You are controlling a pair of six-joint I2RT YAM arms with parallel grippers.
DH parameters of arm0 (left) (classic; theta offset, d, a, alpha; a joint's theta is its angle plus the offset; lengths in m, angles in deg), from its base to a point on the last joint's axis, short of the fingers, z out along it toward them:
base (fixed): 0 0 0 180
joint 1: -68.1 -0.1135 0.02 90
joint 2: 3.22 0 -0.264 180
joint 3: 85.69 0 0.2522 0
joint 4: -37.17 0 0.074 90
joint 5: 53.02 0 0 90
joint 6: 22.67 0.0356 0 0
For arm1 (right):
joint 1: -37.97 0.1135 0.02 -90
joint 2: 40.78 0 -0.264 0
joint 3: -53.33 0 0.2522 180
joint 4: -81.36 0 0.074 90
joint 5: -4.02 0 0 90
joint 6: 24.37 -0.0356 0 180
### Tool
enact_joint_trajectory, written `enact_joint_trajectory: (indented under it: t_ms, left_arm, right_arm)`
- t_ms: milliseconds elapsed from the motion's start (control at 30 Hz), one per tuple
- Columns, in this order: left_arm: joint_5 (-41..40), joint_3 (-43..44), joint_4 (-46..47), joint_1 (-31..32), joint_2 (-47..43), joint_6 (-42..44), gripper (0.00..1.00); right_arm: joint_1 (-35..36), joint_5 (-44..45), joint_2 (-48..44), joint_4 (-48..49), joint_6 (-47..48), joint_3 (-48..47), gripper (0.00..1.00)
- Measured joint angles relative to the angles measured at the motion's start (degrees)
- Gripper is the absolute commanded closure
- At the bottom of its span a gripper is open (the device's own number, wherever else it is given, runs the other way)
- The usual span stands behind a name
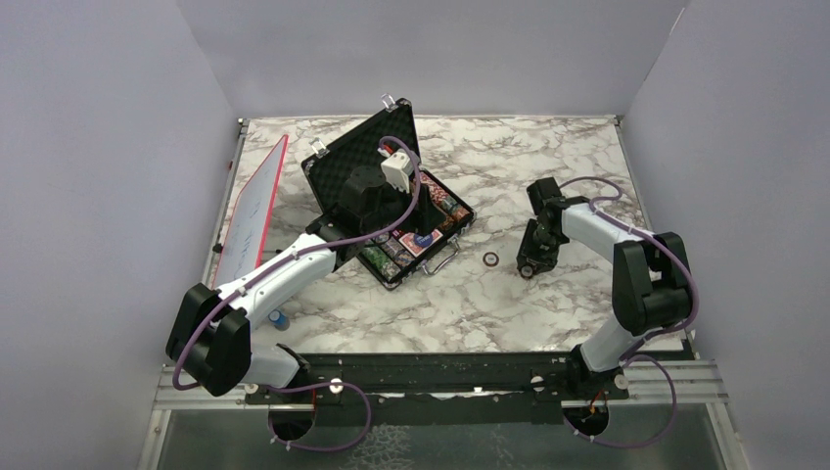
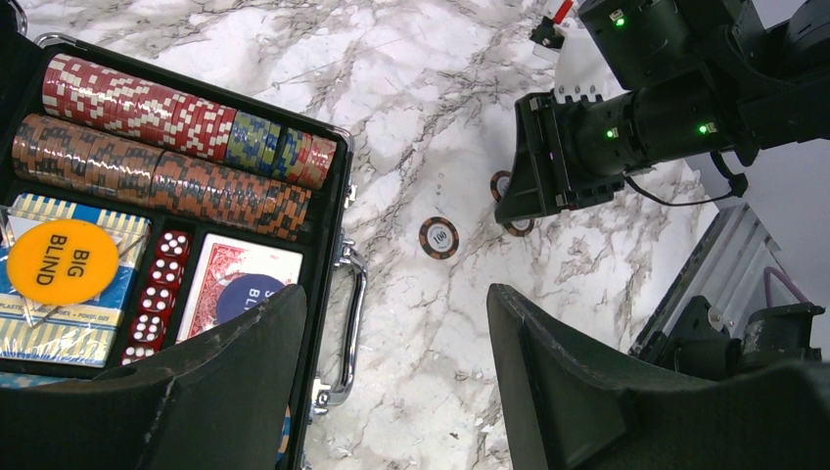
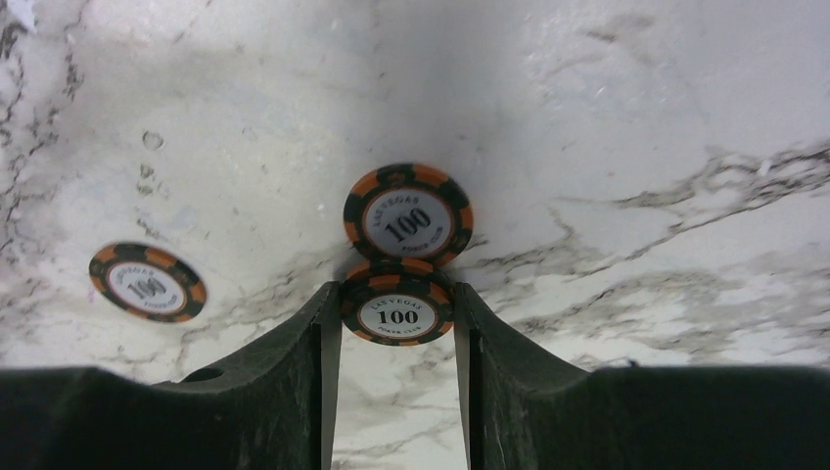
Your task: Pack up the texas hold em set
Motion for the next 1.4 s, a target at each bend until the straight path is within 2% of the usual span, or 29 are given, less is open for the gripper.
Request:
enact_joint_trajectory:
  t_ms: [333,867,967,1200,1400]
  left_arm:
    - [-0.8,0.4,-1.2,0.0,-0.3,0.0,0.29]
    - [-1.2,0.4,-1.3,0.0,-0.6,-0.1,0.29]
    - [-1.2,0.4,-1.3,0.0,-0.6,-0.1,0.29]
    - [-1.3,0.4,-1.2,0.0,-0.1,-0.1,0.29]
    - [-1.3,0.4,-1.2,0.0,0.6,-0.1,0.29]
  right_arm:
    - [0.0,-0.8,0.9,-4.0,1.8,-7.9,0.78]
    - [-3.0,-0.8,6.9,-4.6,4.5,-8.3,0.73]
    - [-3.3,-0.8,7.6,-4.8,4.7,-8.7,0.68]
    - [-3.4,-0.6,8.3,-5.3,4.7,-9.5,0.48]
    - [-3.4,-0.3,8.8,-5.4,4.8,-10.1,0.39]
